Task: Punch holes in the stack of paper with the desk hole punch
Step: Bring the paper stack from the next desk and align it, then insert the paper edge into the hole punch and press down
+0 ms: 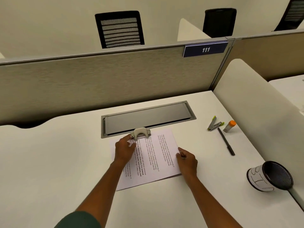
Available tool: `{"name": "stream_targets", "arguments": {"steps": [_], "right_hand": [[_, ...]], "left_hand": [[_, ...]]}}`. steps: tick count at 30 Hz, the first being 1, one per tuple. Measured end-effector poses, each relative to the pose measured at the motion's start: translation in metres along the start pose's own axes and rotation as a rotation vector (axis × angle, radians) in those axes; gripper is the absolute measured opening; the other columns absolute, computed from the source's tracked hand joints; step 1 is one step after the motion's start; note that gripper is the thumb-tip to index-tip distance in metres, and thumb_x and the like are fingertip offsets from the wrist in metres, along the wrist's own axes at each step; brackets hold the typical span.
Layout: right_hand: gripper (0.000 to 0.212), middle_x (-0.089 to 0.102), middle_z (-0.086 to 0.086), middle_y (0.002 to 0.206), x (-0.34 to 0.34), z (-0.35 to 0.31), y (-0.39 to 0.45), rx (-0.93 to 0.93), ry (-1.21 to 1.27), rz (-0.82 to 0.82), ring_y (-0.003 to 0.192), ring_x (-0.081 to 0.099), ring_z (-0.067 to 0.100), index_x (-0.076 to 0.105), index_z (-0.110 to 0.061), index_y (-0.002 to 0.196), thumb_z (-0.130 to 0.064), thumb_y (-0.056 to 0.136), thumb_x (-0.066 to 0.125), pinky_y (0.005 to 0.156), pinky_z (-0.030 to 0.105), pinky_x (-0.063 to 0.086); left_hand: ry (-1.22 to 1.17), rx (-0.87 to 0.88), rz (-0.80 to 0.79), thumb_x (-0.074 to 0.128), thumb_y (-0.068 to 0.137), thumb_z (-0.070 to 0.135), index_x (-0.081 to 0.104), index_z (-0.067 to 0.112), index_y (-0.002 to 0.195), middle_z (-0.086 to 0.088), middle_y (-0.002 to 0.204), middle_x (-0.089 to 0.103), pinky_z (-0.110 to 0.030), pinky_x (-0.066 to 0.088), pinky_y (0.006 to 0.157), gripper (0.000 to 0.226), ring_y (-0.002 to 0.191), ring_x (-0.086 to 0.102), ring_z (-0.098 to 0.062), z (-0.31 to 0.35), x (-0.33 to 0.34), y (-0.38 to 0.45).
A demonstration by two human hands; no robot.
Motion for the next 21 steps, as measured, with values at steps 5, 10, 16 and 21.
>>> {"name": "stream_targets", "arguments": {"steps": [5,10,16,21], "right_hand": [[0.035,0.067,0.007,0.123,0.0005,0.003,0.0013,-0.001,-0.015,0.004,0.104,0.064,0.021,0.062,-0.01,0.127,-0.013,0.093,0.06,0.095,0.032,0.05],[0.034,0.068,0.007,0.12,0.001,0.0047,0.0028,0.001,-0.021,0.011,0.101,0.065,0.02,0.063,-0.011,0.126,-0.013,0.092,0.061,0.092,0.032,0.051],[0.033,0.068,0.008,0.122,0.0016,0.0051,0.0028,-0.005,-0.023,0.015,0.103,0.066,0.022,0.063,-0.011,0.125,-0.014,0.092,0.062,0.092,0.032,0.051],[0.034,0.067,0.007,0.123,0.002,0.0072,0.0031,-0.001,-0.011,0.01,0.101,0.066,0.022,0.063,-0.012,0.126,-0.015,0.092,0.061,0.091,0.033,0.053]], "left_hand": [[0.013,-0.011,0.019,0.062,0.092,0.013,0.067,0.012,0.111,-0.01,0.106,0.072,-0.013,0.04,0.067,0.02,0.08,0.061,-0.016,-0.0033,0.0064,0.005],[-0.009,-0.019,0.014,0.061,0.092,0.013,0.067,0.014,0.108,-0.009,0.105,0.072,-0.019,0.044,0.072,0.017,0.088,0.066,-0.025,-0.0067,0.0085,0.0068],[-0.013,-0.029,0.017,0.062,0.092,0.012,0.068,0.011,0.11,-0.012,0.107,0.073,-0.027,0.044,0.077,0.019,0.085,0.063,-0.022,-0.0079,0.0075,0.0085],[-0.002,-0.02,0.013,0.061,0.093,0.013,0.07,0.009,0.112,-0.013,0.111,0.072,-0.031,0.048,0.083,0.021,0.092,0.065,-0.026,-0.006,0.006,0.0093]]}}
Point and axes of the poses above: each hand's wrist, its own y-axis towards the middle knuckle, its own x-axis out of the palm, z = x × y, the point moved 9 cm from there along y, towards the middle knuckle
